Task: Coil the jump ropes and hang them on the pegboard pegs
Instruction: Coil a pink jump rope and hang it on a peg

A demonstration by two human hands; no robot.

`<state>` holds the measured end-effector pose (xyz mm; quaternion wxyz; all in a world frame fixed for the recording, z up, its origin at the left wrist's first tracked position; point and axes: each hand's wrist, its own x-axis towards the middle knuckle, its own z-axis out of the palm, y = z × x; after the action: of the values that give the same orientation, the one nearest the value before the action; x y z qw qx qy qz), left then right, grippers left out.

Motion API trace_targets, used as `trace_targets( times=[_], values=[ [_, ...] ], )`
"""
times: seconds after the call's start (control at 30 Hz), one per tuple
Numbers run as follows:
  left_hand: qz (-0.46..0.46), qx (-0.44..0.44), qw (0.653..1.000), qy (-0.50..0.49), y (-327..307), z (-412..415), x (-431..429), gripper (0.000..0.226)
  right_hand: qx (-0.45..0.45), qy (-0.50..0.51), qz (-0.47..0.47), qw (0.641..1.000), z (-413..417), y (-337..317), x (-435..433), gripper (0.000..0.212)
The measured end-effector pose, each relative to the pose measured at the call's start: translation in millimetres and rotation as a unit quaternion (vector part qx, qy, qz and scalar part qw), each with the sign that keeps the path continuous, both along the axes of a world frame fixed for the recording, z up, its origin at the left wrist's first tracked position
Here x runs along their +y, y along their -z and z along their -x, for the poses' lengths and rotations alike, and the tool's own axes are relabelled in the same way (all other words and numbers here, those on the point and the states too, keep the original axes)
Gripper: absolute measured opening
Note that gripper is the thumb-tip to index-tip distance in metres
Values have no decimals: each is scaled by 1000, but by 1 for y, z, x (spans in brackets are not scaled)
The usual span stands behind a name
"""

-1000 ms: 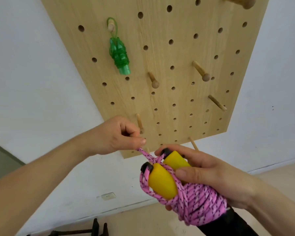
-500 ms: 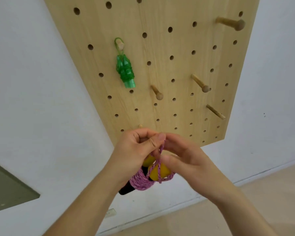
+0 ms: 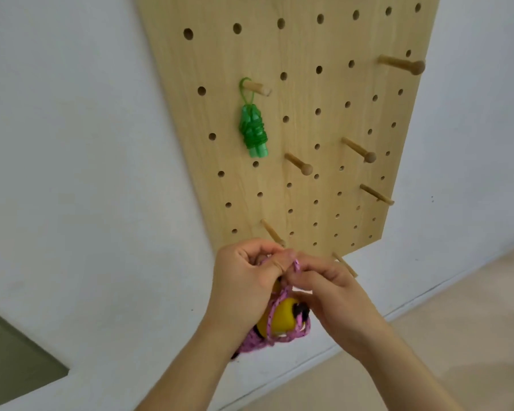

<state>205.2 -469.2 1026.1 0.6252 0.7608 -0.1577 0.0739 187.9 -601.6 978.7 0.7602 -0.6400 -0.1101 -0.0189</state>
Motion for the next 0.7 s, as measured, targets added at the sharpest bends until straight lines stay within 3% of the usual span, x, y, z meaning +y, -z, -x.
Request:
trace_targets(
  times=[0.07, 0.17, 0.23, 0.3, 0.37, 0.4, 0.43, 0.47, 0.53, 0.57, 0.63, 0.7],
  values=[
    [36, 3, 999, -18, 5, -4, 1, 12, 25, 31, -89, 995, 3, -4, 12, 10],
    [74, 10, 995, -58, 11, -15, 1, 14, 2, 84, -19, 996, 2, -6, 16, 21],
    [56, -31, 996, -67, 13, -18, -3, 16, 1, 96, 0, 995, 1, -7, 14, 28],
    [-30, -191, 977, -86, 15, -21, -7, 16, -3, 108, -11, 994, -2, -11, 8, 34],
    [-118, -371, 917, -85, 19, -28, -13, 18, -51, 127, 24, 990, -7, -17, -1, 27],
    [-130, -412, 898, -81, 22, -33, -18, 19, -81, 138, 54, 986, -10, -21, -6, 21],
    [-123, -410, 901, -74, 23, -40, -23, 21, -106, 153, 76, 980, -16, -24, -12, 19],
    [-110, -359, 924, -66, 20, -47, -30, 24, -122, 168, 84, 975, -23, -26, -18, 19],
    [-45, -129, 991, 12, 9, -62, -42, 25, -127, 194, 85, 969, -39, -25, -37, 17],
    [18, 18, 996, 89, 4, -72, -45, 23, -126, 196, 90, 968, -48, -25, -49, 16],
    [113, 213, 947, 212, -3, -92, -47, 13, -112, 161, 102, 975, -67, -27, -76, 16],
    [98, 208, 948, 219, -2, -108, -54, 10, -94, 118, 117, 982, -88, -30, -103, 22]
  ],
)
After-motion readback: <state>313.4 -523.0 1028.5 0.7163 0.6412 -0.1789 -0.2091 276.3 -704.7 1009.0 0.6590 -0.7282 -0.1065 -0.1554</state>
